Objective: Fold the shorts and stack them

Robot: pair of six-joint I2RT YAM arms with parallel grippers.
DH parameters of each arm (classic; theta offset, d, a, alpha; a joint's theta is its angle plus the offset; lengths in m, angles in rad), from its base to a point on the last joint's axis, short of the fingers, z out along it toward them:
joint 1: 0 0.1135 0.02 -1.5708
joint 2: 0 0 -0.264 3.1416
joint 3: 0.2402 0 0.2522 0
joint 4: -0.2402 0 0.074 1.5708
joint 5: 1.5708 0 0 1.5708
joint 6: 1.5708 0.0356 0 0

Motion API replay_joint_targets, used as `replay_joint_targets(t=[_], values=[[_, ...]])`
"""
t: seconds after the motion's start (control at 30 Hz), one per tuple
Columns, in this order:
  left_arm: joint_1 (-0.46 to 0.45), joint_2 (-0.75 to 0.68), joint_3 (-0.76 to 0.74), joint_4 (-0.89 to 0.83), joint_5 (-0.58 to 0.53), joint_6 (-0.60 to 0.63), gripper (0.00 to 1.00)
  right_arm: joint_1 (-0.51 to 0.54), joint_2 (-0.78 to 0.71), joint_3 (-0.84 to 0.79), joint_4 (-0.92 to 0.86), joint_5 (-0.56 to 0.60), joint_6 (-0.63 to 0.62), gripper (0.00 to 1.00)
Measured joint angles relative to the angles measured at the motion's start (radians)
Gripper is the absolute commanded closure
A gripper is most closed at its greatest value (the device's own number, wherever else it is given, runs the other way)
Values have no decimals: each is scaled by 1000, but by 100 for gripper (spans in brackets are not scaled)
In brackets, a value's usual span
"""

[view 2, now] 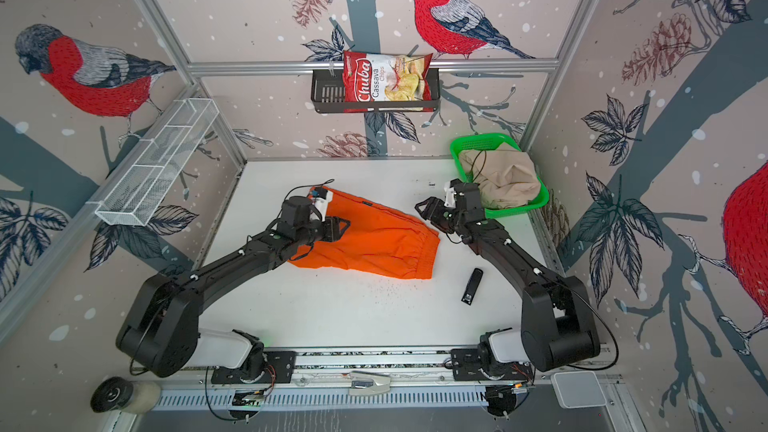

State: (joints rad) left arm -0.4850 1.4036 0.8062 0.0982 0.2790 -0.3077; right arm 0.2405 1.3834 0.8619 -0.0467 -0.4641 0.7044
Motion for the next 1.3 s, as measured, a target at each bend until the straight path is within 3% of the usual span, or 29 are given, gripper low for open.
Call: replay_joint_targets(t=[0.27, 0.6, 1.0, 1.3], values=[[-203, 89, 42, 135, 0, 281, 49, -215, -27, -98, -37, -135, -39, 36], [-399, 299, 217, 99, 41, 624, 47, -393, -116, -210, -35, -209, -51, 36], [-527, 496, 389, -13, 113, 853, 43, -428, -124, -263, -37, -238, -72, 36], [-546, 551, 382, -41, -3, 897, 38, -431, -162, -278, -34, -253, -73, 35]])
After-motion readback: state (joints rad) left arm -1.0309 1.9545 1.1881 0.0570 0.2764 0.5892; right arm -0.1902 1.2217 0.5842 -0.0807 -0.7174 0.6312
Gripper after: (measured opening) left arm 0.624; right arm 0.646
